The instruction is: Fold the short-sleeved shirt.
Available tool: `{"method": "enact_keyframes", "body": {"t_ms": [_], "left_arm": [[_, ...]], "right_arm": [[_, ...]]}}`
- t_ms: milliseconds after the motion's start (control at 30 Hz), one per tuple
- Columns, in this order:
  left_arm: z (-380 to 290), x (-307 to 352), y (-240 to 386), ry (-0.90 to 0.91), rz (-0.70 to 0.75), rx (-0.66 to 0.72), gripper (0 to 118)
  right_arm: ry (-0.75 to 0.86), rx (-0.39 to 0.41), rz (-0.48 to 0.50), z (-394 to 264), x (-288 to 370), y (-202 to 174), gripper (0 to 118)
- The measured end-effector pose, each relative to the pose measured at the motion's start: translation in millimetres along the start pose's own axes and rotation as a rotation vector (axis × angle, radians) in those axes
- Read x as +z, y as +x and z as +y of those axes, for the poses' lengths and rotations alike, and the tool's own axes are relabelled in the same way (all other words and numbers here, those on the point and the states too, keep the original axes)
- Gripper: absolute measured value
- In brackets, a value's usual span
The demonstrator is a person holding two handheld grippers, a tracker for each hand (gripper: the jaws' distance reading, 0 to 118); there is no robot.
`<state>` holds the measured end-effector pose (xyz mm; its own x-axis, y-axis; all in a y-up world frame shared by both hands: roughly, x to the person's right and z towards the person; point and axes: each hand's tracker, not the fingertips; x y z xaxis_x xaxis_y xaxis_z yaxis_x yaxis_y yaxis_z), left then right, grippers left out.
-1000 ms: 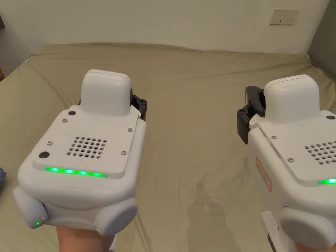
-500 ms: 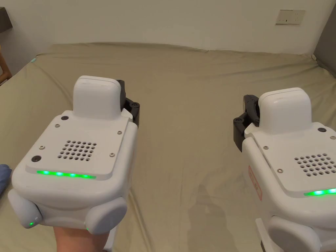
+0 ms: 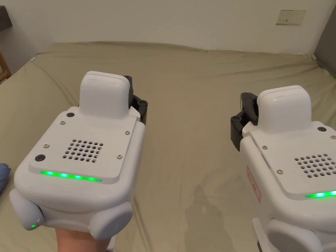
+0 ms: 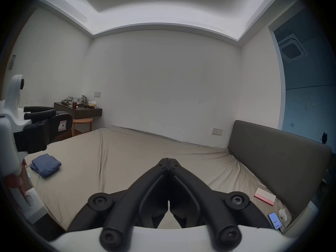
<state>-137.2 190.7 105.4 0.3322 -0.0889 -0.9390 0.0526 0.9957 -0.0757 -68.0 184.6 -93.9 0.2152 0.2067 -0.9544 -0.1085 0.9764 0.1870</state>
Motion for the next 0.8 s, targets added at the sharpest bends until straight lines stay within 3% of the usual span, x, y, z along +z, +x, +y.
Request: {"method": "enact_keyframes", "body": {"t_ms": [800], "left_arm": [[-4, 2, 9, -0.003, 0.025, -0.008, 0]], "right_arm": [[0.011, 0.007, 0.012, -2, 5, -3, 0]]}}
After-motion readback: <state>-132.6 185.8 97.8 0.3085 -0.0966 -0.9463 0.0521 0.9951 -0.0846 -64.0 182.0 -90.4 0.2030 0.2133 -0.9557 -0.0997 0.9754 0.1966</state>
